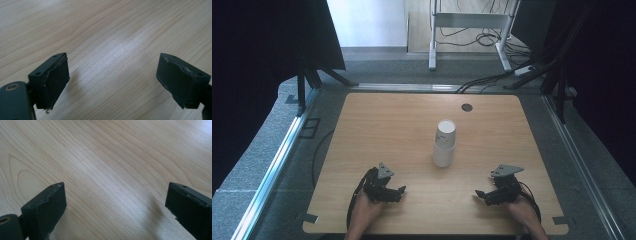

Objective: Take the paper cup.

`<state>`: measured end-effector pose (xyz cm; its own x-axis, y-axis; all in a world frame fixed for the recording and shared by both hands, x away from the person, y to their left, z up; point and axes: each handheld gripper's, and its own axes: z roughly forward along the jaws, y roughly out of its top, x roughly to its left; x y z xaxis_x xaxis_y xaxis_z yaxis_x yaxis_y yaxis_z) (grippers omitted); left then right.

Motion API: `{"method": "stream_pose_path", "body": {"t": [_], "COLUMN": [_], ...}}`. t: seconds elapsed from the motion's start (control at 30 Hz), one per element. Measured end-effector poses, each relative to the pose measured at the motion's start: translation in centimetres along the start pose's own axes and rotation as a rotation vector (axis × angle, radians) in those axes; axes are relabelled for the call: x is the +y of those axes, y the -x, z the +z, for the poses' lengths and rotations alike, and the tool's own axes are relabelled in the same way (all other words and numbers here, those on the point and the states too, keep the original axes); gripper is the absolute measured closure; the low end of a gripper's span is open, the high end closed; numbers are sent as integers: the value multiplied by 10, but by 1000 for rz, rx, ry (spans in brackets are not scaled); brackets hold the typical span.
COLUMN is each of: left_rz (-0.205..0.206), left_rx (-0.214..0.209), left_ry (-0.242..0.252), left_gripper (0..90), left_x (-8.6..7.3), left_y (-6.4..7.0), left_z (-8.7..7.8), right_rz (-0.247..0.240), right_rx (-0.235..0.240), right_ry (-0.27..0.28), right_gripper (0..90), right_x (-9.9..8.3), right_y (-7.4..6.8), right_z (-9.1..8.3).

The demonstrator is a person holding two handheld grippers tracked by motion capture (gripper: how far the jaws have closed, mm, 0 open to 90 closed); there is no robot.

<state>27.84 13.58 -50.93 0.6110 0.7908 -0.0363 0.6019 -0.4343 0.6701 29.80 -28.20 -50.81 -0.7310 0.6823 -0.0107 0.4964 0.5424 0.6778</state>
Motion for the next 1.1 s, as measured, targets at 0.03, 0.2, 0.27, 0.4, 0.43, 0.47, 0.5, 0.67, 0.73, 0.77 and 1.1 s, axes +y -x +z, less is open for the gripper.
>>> {"method": "stream_pose_path", "body": {"t": [0.03,0.2,0.27,0.4,0.43,0.47,0.5,0.67,0.73,0.77,1.1], "left_rz": [1,10,12,15,22,26,26,25,24,21,19], "left_rx": [-4,-7,-4,-3,1,0,0,-27,-36,-43,-67], "left_ry": [-3,8,13,19,21,23,23,55,74,85,95], "left_gripper": [122,122,109,27,10,0,0,0,0,0,0], "left_x": [0,1,2,2,2,2,2,3,4,5,13], "left_y": [0,1,1,2,3,3,3,3,3,3,4], "left_z": [0,0,-1,1,2,3,3,0,-2,-2,-7], "right_rz": [-1,-1,-2,-4,-7,-9,-9,-12,-17,-17,-17], "right_rx": [0,2,3,8,10,11,11,21,24,28,57], "right_ry": [0,0,0,8,6,7,7,10,12,11,30], "right_gripper": [34,34,34,34,33,34,34,34,34,34,34], "right_x": [0,1,1,2,2,2,2,4,4,5,11], "right_y": [0,-1,-1,-2,-2,-2,-2,-2,-2,-3,-2], "right_z": [0,0,0,-1,-1,-1,-1,-2,-3,-3,-8]}}
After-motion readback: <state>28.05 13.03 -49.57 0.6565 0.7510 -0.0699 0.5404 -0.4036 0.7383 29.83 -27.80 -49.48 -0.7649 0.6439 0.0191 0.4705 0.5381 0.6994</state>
